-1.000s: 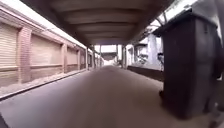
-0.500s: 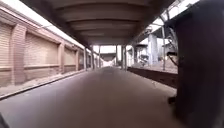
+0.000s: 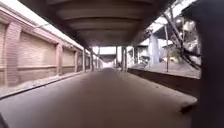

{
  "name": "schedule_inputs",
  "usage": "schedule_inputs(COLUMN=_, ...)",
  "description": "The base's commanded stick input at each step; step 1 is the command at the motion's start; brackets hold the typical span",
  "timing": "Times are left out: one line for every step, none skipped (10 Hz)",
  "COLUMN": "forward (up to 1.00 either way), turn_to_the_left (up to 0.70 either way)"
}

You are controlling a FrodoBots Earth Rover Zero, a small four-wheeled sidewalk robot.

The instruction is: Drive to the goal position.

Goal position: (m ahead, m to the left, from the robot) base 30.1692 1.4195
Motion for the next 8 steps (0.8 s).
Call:
schedule_inputs(forward=0.70, turn_to_the_left=0.00)
schedule_inputs(forward=0.70, turn_to_the_left=0.00)
schedule_inputs(forward=0.70, turn_to_the_left=0.00)
schedule_inputs(forward=0.70, turn_to_the_left=0.03)
schedule_inputs(forward=0.70, turn_to_the_left=0.16)
schedule_inputs(forward=0.70, turn_to_the_left=0.28)
schedule_inputs(forward=0.70, turn_to_the_left=0.21)
schedule_inputs(forward=0.70, turn_to_the_left=0.00)
